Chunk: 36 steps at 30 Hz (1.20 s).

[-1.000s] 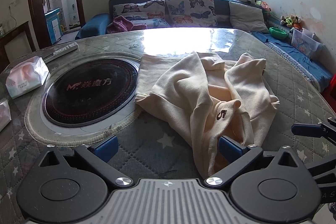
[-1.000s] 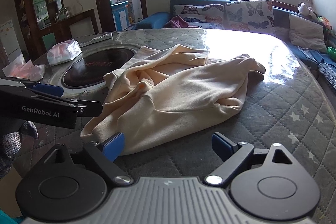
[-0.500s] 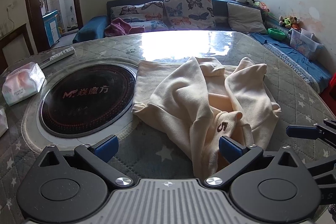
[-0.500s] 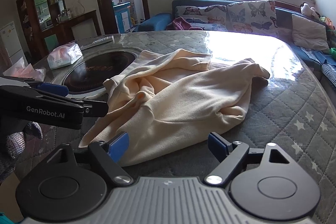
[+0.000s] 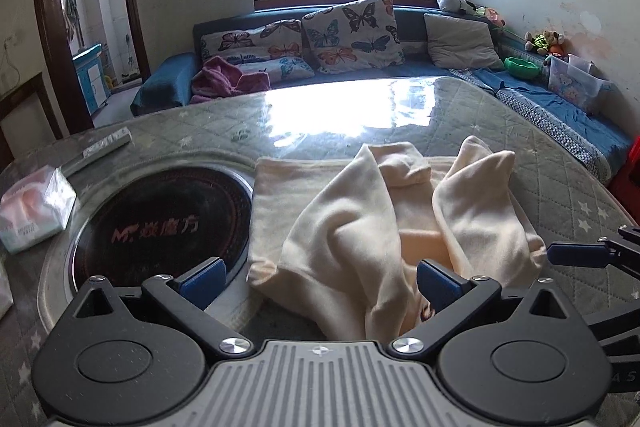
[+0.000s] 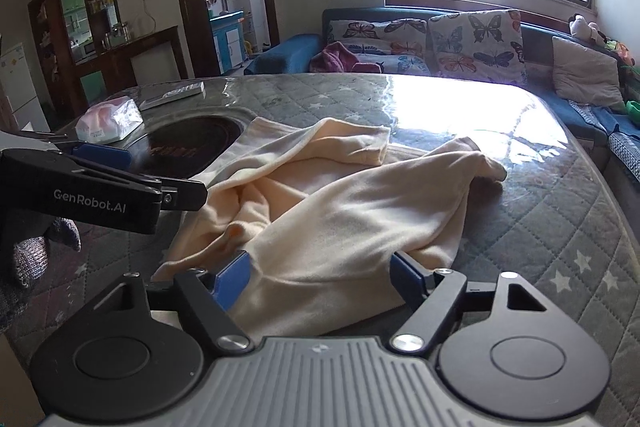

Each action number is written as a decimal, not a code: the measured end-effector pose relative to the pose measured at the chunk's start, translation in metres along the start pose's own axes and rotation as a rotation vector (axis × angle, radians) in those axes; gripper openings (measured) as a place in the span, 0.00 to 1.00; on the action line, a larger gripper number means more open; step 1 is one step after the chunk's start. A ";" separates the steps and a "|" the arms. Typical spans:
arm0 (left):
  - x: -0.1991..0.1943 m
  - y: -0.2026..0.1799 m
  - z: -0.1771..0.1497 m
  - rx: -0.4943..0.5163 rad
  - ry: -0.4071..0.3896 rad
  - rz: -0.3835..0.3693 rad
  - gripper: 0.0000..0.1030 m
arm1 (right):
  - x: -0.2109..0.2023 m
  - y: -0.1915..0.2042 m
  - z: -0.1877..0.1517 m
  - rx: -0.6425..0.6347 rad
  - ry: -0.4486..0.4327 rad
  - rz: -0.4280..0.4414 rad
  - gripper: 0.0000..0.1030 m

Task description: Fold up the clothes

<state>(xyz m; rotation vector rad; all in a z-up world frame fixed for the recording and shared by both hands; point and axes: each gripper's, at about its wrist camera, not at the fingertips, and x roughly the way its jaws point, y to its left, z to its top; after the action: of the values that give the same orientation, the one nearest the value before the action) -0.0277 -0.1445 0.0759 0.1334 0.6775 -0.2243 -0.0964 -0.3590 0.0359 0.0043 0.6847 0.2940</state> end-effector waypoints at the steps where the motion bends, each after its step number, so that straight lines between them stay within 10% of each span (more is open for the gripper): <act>1: 0.002 -0.001 0.003 0.006 -0.005 -0.002 1.00 | 0.001 -0.002 0.002 0.003 -0.002 -0.001 0.75; 26: 0.108 -0.025 0.061 0.113 0.004 -0.024 0.95 | 0.052 -0.080 0.052 0.132 0.000 -0.083 0.56; 36: 0.143 -0.009 0.059 0.064 0.076 -0.091 0.74 | 0.081 -0.120 0.079 0.149 -0.018 -0.160 0.49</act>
<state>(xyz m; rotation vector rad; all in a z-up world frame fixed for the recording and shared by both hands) 0.1141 -0.1881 0.0306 0.1735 0.7532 -0.3297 0.0443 -0.4446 0.0346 0.0933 0.6833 0.0885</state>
